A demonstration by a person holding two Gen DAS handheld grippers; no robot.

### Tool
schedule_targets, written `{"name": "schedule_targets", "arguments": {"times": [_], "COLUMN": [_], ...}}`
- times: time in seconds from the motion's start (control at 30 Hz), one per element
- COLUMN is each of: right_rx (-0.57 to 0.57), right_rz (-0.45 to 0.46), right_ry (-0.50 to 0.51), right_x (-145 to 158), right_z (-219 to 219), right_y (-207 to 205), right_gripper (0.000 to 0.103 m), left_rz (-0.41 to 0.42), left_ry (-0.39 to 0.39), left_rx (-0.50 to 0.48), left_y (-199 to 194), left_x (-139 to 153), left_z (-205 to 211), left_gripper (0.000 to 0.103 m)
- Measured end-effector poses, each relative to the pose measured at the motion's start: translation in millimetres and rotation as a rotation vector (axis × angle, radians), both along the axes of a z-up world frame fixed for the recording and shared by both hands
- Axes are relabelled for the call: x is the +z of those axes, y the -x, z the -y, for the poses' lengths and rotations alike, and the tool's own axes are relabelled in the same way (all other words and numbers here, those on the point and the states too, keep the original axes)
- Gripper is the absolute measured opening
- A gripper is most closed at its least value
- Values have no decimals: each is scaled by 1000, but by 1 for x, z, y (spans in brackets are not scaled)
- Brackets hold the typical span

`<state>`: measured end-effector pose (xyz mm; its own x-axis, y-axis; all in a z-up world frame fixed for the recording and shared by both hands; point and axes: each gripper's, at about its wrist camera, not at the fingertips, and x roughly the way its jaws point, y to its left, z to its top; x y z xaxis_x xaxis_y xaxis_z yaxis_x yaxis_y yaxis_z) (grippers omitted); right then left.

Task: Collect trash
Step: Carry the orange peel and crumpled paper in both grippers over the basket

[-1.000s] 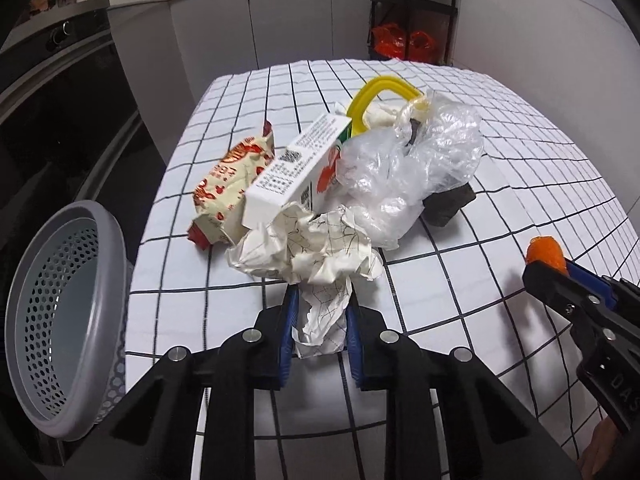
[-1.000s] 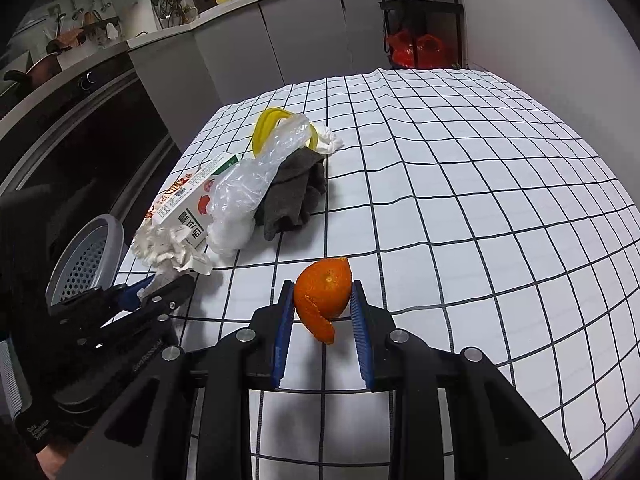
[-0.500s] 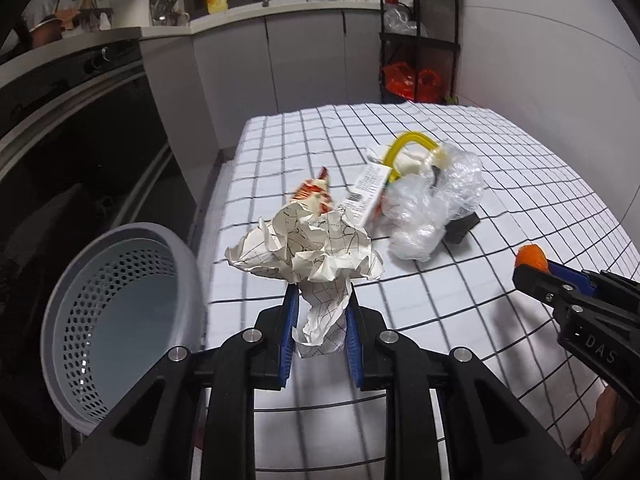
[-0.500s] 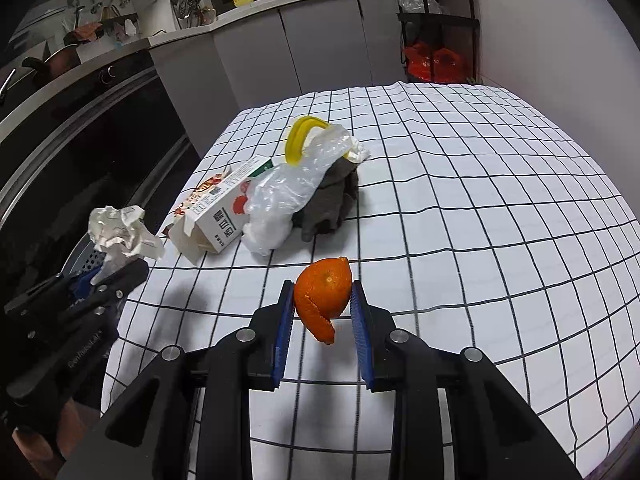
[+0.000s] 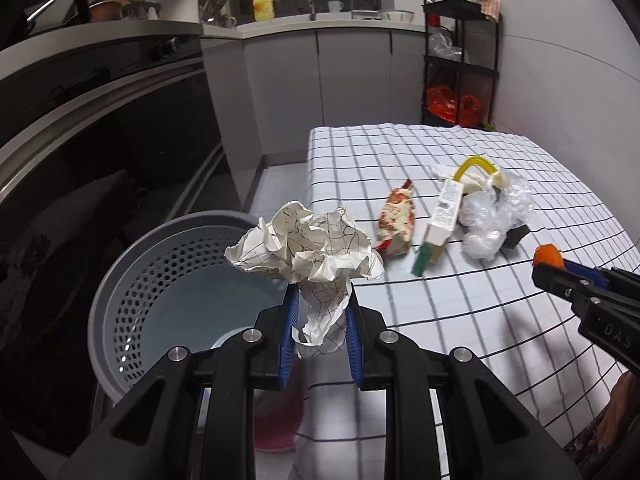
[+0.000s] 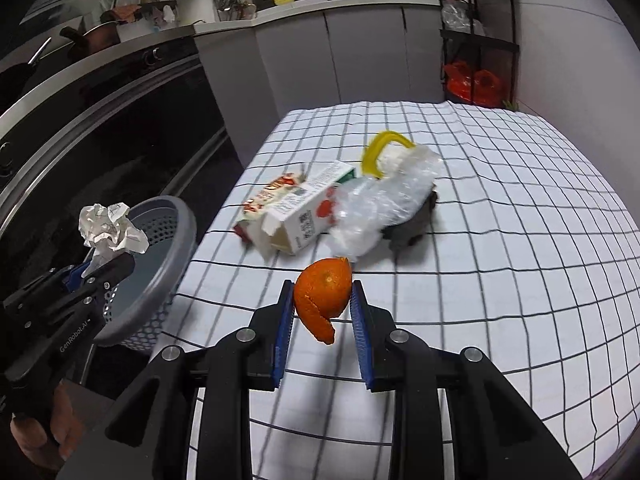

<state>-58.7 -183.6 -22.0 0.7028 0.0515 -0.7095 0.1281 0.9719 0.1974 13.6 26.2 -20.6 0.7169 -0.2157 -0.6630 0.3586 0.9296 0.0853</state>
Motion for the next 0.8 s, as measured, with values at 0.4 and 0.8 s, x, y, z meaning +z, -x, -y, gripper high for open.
{"name": "schedule_targets", "arguments": {"times": [0.4, 0.8], "right_rx": [149, 312], "right_rz": [6, 49], "right_ry": [-9, 8], "right_x": [7, 24], "right_z": [-72, -150], "right_y": [-31, -81], "right_gripper": [27, 27], "left_rz": [-41, -50], "left_ry": [44, 63], "left_rx": [169, 333], "left_y": [-14, -45], "left_x": [-1, -3], "left_z": [-84, -143], "left_gripper": [22, 22]}}
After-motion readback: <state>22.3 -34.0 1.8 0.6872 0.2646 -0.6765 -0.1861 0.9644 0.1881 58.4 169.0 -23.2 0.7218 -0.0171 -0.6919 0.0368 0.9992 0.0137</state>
